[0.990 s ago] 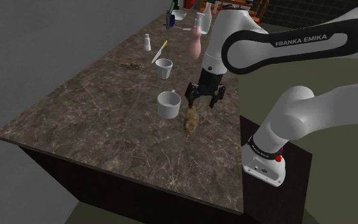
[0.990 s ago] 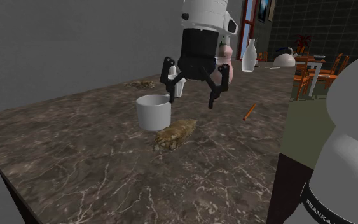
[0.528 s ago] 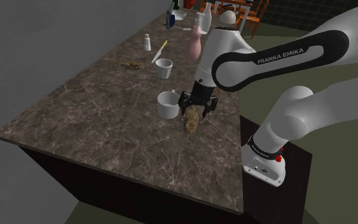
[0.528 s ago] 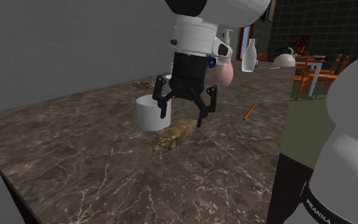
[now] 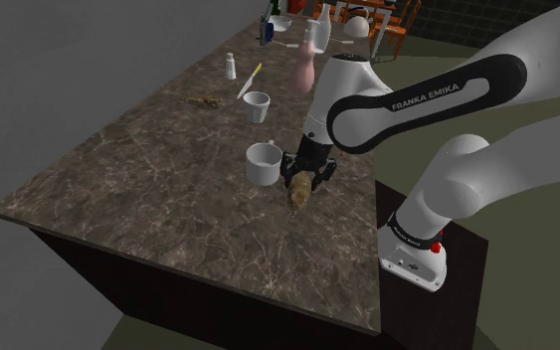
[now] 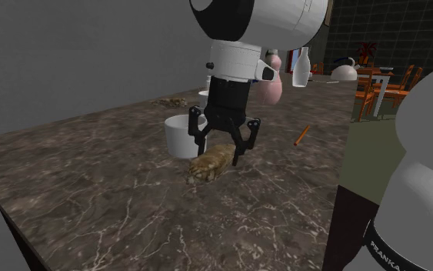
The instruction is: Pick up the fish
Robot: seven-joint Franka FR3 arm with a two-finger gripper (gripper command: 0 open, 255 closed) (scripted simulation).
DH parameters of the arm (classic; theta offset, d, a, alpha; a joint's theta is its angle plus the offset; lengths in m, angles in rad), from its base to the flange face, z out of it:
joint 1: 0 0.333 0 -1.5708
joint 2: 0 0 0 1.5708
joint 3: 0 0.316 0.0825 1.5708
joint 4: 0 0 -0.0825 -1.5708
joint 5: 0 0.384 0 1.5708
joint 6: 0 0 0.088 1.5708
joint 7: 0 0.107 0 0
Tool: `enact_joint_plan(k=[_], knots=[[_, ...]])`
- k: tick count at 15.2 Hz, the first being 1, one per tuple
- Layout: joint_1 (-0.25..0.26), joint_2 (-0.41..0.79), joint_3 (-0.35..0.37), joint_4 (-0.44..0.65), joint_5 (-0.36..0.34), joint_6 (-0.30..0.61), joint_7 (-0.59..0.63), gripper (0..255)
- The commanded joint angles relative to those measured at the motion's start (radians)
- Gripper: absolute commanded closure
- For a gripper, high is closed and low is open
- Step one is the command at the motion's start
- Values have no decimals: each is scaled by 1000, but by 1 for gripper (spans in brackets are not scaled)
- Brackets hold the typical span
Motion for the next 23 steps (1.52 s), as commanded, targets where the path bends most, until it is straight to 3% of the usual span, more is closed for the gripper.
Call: enact_joint_plan(k=[1, 7, 23], knots=[[0, 1, 0, -1, 0, 1, -1, 255], [1, 2, 1, -1, 1, 2, 0, 255], [-25, -152, -65, 123, -88, -271, 49, 255]])
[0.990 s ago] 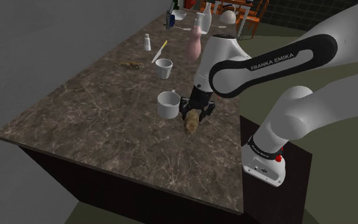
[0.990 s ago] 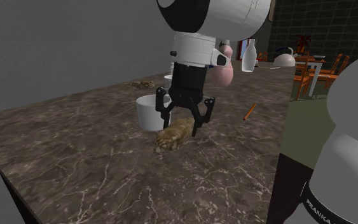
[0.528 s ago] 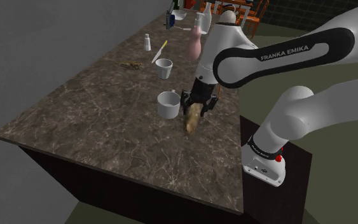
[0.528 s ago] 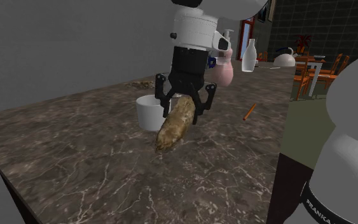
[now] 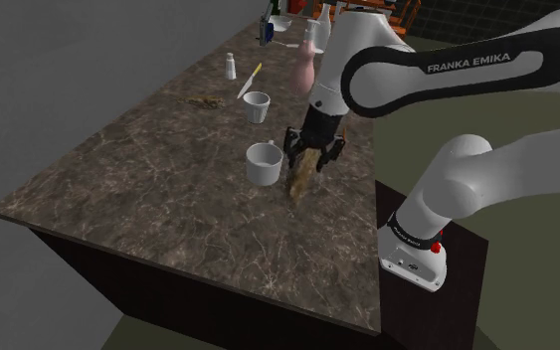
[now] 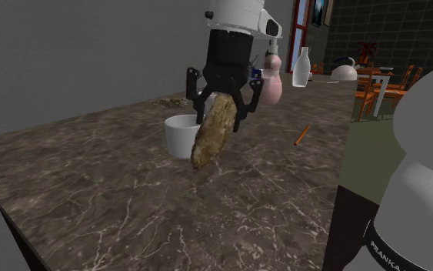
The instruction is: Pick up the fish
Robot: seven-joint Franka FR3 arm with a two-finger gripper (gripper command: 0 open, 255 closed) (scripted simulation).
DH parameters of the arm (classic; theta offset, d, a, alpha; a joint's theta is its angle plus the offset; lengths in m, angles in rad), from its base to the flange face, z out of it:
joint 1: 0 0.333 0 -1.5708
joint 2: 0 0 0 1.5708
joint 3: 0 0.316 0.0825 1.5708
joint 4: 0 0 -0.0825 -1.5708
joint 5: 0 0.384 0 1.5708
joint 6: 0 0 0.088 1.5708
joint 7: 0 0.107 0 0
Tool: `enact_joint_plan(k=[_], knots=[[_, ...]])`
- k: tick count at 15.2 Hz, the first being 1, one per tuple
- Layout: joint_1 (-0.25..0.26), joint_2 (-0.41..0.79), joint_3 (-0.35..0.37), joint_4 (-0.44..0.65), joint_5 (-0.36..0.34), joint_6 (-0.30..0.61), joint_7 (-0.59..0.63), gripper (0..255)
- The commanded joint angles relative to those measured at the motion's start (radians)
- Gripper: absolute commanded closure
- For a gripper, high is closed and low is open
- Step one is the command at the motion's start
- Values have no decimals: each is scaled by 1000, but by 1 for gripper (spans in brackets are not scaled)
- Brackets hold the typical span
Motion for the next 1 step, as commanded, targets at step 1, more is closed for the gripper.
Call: enact_joint_plan(k=[1], knots=[[-1, -4, -3, 6, -4, -10, 1, 255]])
